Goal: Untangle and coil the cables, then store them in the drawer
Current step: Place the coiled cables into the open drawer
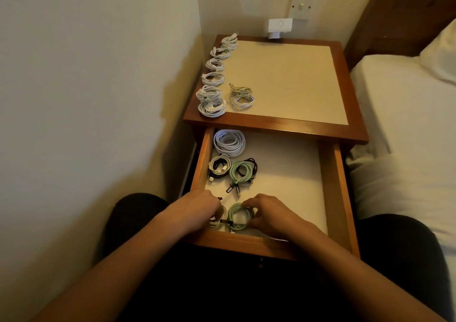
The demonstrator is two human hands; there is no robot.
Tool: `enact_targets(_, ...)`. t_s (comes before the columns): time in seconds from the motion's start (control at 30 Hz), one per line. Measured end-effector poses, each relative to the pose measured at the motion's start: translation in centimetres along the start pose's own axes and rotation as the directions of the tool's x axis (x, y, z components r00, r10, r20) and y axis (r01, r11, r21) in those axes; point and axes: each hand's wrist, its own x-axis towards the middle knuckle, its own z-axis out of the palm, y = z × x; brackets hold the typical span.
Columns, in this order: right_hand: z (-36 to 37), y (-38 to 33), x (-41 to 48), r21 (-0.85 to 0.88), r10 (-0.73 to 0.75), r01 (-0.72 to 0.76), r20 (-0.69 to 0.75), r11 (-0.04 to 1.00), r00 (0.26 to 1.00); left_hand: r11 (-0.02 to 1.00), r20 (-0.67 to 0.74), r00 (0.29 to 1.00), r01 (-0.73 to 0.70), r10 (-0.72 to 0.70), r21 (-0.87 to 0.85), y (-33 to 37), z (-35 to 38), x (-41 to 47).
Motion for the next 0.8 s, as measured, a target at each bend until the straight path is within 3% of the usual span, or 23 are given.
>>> enact_targets(0.13,-2.7,-0.2,0.1,0.039,0.009,-0.003,-0.153,0.999,0.988,0.984,-0.189,0.981,0.005,-0.039,-0.177,-0.9,-2.4,0.1)
enact_targets(0.2,-5.0,-0.8,0.7,0.068,0.019,-0.002,-0.248,0.998,0.969,0.971,-0.335,0.939,-0.004,-0.078,-0.238,-1.6,-4.3,0.5)
enact_targets(0.37,-11.9,-2.4,4.1,0.088,0.001,0.046,-0.481,0.995,0.877,0.933,-0.634,0.734,-0.001,-0.243,-0.359,-5.2,-8.8,3.4)
enact_targets(0.43,-14.6,-2.6,6.5,0.078,-0.001,0.051,-0.536,0.996,0.844,0.923,-0.706,0.639,0.016,-0.305,-0.384,-7.0,-10.4,5.3)
enact_targets(0.5,-16.7,-2.8,9.5,0.021,-0.02,0.038,-0.56,0.999,0.828,0.936,-0.747,0.588,0.053,-0.311,-0.348,-8.4,-11.6,7.3)
enact_targets(0.67,-19.5,-3.0,16.2,-0.175,-0.033,-0.045,-0.418,0.983,0.908,0.984,-0.691,0.705,0.172,-0.161,-0.053,-8.8,-12.1,10.7)
enact_targets(0.8,-19.8,-3.2,18.9,-0.299,-0.004,-0.119,-0.379,0.947,0.925,0.97,-0.686,0.711,0.241,-0.157,0.028,-9.1,-11.7,11.7)
